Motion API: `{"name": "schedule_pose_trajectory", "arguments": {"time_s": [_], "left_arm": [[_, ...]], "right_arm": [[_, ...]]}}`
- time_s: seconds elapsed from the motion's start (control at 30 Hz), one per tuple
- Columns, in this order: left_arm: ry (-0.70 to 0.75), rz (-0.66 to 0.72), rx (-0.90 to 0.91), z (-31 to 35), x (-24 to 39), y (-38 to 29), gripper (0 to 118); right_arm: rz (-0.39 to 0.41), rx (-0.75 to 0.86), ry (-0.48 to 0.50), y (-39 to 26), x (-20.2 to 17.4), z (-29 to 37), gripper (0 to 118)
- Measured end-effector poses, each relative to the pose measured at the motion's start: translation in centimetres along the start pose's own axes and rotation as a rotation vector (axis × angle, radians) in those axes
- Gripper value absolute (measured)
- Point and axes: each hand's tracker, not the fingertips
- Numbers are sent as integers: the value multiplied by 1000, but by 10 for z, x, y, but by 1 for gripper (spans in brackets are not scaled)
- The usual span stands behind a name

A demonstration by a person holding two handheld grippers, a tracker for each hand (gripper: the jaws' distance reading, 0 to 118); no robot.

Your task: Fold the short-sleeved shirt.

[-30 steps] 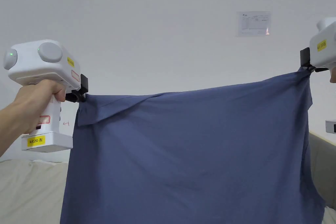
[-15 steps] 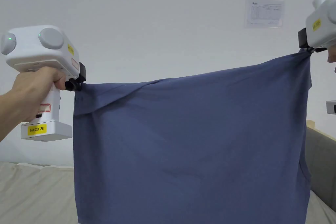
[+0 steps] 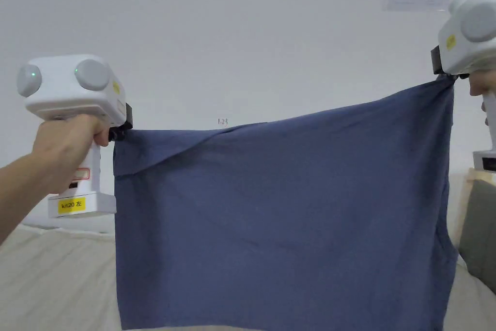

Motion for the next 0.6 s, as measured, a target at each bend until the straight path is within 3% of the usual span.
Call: {"name": "schedule_pose_trajectory", "arguments": {"time_s": [0.4, 0.6], "left_arm": [[-1, 38, -228, -73, -36, -137, 0], [-30, 63, -381, -54, -72, -226, 0]], "right_arm": [[60, -198, 100, -147, -48, -28, 0], [11, -359, 165, -271, -45, 14, 0]]}}
